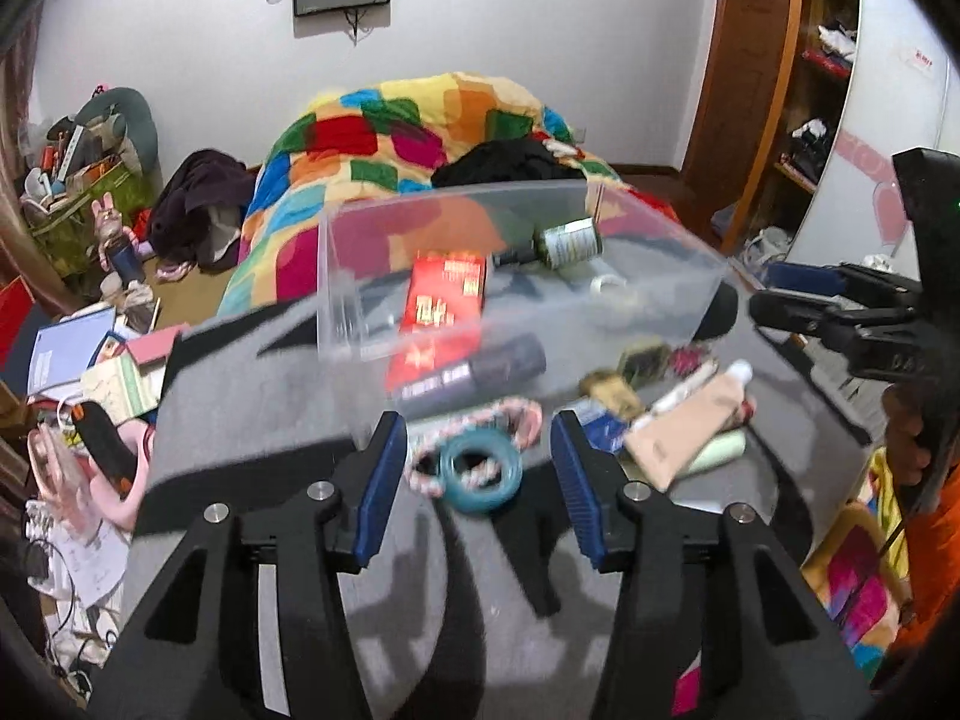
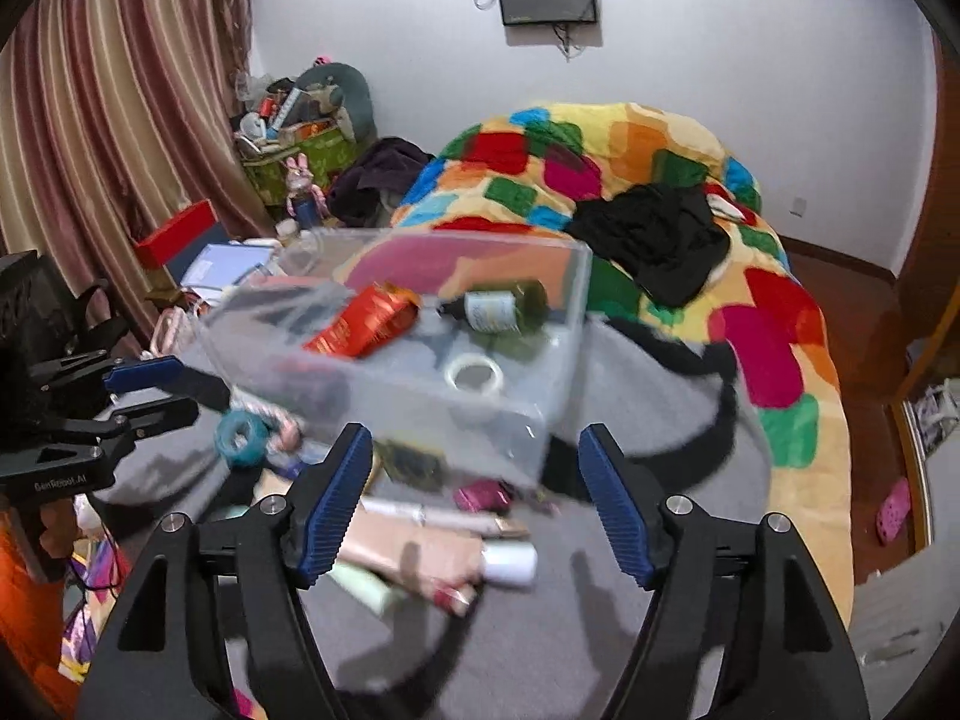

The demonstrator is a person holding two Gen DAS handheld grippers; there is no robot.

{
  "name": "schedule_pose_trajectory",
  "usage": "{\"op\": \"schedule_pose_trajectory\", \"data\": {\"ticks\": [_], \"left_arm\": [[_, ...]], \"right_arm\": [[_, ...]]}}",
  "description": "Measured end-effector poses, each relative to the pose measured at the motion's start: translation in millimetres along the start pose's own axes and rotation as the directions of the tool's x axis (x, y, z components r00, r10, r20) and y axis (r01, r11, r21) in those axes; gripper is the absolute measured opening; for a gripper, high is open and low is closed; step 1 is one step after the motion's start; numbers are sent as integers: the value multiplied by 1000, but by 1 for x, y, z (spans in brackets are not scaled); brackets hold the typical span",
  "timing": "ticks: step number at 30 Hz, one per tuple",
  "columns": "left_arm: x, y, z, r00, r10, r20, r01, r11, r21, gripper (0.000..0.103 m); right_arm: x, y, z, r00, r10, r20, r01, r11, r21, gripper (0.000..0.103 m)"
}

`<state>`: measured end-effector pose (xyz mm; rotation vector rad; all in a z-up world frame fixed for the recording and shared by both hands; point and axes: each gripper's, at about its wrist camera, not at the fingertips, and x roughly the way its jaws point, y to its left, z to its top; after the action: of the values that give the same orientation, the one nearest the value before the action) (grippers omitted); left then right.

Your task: Organize objects

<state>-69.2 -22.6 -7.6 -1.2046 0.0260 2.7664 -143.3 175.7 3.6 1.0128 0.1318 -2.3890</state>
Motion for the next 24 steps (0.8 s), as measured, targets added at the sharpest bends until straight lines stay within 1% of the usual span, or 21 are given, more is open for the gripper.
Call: {"op": "schedule_pose_trajectory", "data": {"ticks": [4, 7, 9, 12, 16, 19, 21, 24], "left_arm": [[7, -2, -19, 999, 17, -32, -17, 1000, -2, 50], [13, -2, -27, 998, 22, -56, -23, 1000, -11, 50], [16, -2, -29, 997, 30, -64, -31, 999, -14, 50], [23, -1, -27, 996, 40, -74, -42, 999, -27, 50], [31, -2, -22, 996, 45, -80, -48, 998, -33, 50], [36, -7, -19, 995, 36, -89, -39, 999, -24, 50], [40, -9, -18, 995, 34, -97, -36, 999, -18, 53], [45, -11, -16, 994, 37, -108, -38, 999, -11, 53]], "right_arm": [[3, -8, -24, 999, -7, -51, 7, 1000, 10, 71], [8, -14, -38, 996, -14, -91, 16, 1000, 12, 71], [11, -15, -45, 994, -13, -106, 13, 1000, 3, 71], [14, -9, -52, 993, 9, -119, -11, 1000, -13, 75], [16, 10, -51, 995, 1, -104, -9, 997, -71, 81], [24, 26, -45, 994, -33, -105, 20, 992, -121, 81], [29, 33, -43, 993, -43, -108, 28, 989, -145, 81], [34, 40, -38, 993, -64, -101, 45, 983, -176, 81]]}}
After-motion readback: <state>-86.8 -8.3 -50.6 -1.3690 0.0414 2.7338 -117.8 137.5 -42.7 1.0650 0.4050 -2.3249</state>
